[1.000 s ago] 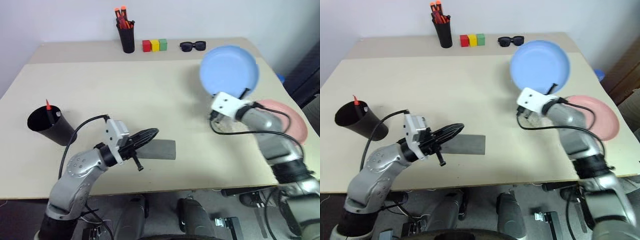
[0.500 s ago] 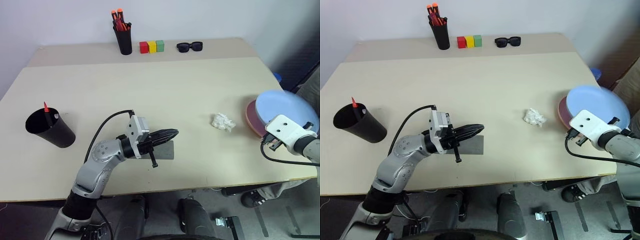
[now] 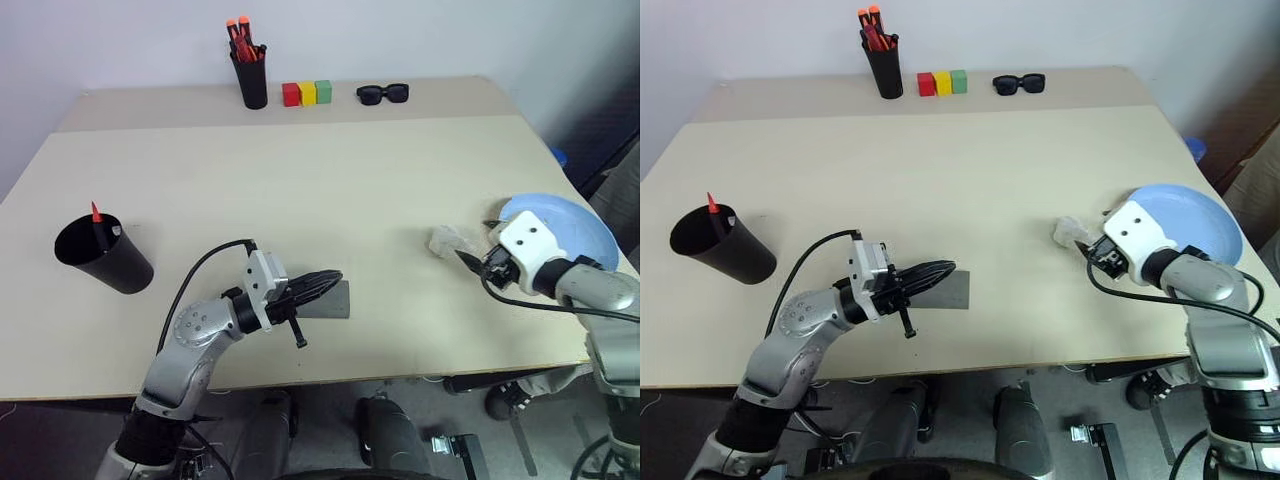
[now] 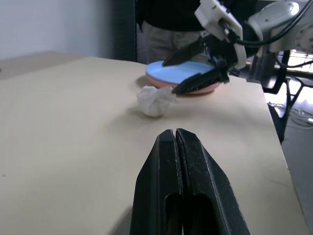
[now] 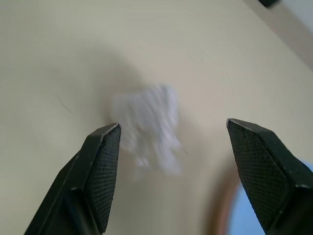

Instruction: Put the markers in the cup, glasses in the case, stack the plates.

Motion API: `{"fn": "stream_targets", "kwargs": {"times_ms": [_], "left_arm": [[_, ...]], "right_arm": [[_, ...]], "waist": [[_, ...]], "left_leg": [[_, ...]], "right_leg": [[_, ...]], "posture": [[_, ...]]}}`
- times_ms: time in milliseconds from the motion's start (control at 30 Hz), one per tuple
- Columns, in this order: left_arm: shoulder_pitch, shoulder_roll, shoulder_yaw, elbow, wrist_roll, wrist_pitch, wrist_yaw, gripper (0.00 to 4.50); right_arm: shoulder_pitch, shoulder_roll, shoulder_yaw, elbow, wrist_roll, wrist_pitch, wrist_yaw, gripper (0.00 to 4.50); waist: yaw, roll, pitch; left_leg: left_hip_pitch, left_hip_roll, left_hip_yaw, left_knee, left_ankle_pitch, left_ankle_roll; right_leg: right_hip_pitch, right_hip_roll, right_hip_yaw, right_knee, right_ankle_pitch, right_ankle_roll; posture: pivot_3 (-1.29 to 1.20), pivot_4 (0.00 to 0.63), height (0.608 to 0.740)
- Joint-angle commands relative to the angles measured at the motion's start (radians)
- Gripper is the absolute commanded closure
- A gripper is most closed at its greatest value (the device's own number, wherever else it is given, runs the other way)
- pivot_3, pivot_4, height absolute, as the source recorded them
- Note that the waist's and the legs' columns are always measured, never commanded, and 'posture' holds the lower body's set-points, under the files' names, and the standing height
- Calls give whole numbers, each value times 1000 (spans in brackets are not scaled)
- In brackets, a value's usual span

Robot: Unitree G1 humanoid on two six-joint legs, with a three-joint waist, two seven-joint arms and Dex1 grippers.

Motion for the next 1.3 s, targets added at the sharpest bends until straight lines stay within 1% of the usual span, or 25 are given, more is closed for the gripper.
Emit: {"fn": "stream_targets", "kwargs": {"times_ms": [33,100,167,200,267,333,367,400,567,600,700,800,900,1033,1067,1100,1167,1233,1300], "left_arm": [[-3,2,6,-52,-2,-2,12,4500],[-7,2,5,-56,0,3,19,4500],[-10,2,6,-62,0,9,27,4500],[-9,2,6,-66,0,11,30,4500],[-5,3,1,-72,3,12,35,4500],[-2,2,-3,-77,4,14,37,4500],[-2,2,-4,-78,4,16,38,4500],[-2,1,-4,-79,3,17,39,4500],[-21,-10,-6,-59,3,14,45,4500],[-25,-12,-2,-52,-5,15,39,4500],[-39,-17,0,-37,-14,17,29,4500],[-48,-19,-2,-18,-7,8,20,4500],[-62,-26,-2,-13,-1,10,20,4500],[-74,-35,19,-18,5,18,53,4500],[-73,-37,26,-19,6,21,67,4500],[-67,-39,42,-23,3,24,85,4500],[-51,-47,78,-30,10,19,138,4500],[-38,-61,108,-27,51,-2,211,4500],[-18,-65,146,-26,100,-13,288,4500]], "right_arm": [[-47,26,59,78,-25,-46,-29,1009],[-73,36,84,138,-51,-53,-59,1009],[-89,42,89,175,-61,-64,-80,1538],[-91,45,87,179,-54,-64,-83,1878],[-90,45,84,174,-45,-68,-84,2851],[-78,35,75,151,-41,-74,-82,3940],[-74,32,66,139,-37,-73,-84,4325],[-70,26,44,114,-30,-62,-90,4422],[-83,-14,-55,62,-33,-4,-136,4422],[-80,-42,-91,60,-48,24,-152,4422],[-65,-110,-153,86,-83,77,-186,4422],[-32,-155,-161,132,-110,70,-195,4422],[-37,-154,-158,175,-115,36,-218,3432],[-64,-149,-138,180,-129,16,-250,1392],[-69,-147,-132,179,-129,10,-254,941],[-73,-144,-125,175,-124,-8,-248,388],[-84,-130,-111,165,-95,-50,-221,388],[-102,-107,-105,155,-48,-96,-185,388],[-133,-58,-115,127,51,-108,-129,388]], "waist": [[1,0,0],[3,0,0],[8,0,0],[9,0,0],[8,0,0],[7,0,0],[8,0,0],[8,0,0],[9,0,0],[10,0,0],[10,0,0],[9,0,0],[5,1,0],[3,2,0],[4,2,0],[5,2,0],[6,2,0],[3,2,0],[3,2,0]], "left_leg": [[0,0,0,0,0,0],[0,0,1,0,0,0],[0,0,1,0,0,0],[0,0,1,0,0,0],[0,0,1,0,0,0],[0,0,1,0,0,0],[0,0,1,0,0,0],[0,0,1,0,0,0],[0,0,1,0,0,0],[0,0,1,0,0,0],[0,-1,1,0,0,0],[0,0,1,0,0,0],[0,0,1,0,0,0],[0,0,1,-1,0,0],[0,0,1,-1,0,0],[0,0,1,0,0,0],[0,0,1,0,0,0],[0,0,1,0,0,0],[0,0,1,0,0,0]], "right_leg": [[0,0,0,0,0,0],[0,0,0,0,0,0],[0,0,0,0,0,0],[0,0,0,0,0,0],[0,0,0,0,0,0],[0,0,0,0,0,0],[0,0,0,0,0,0],[0,0,0,0,0,0],[0,0,0,0,0,0],[0,0,0,0,0,0],[0,0,0,0,0,0],[0,0,0,-1,0,0],[0,0,0,-1,0,0],[-1,0,1,0,0,0],[-1,0,1,0,0,0],[-1,0,0,0,0,0],[-1,0,0,0,0,0],[-1,0,0,0,0,0],[0,0,0,0,0,0]], "posture": [[0,150,740],[0,150,740],[0,150,740],[0,150,740],[0,150,740],[0,150,740],[0,150,740],[0,150,740],[0,150,740],[0,150,740],[0,150,740],[0,150,740],[0,150,740],[0,150,740],[0,150,740],[0,150,740],[0,150,740],[0,150,740],[0,150,740]]}}
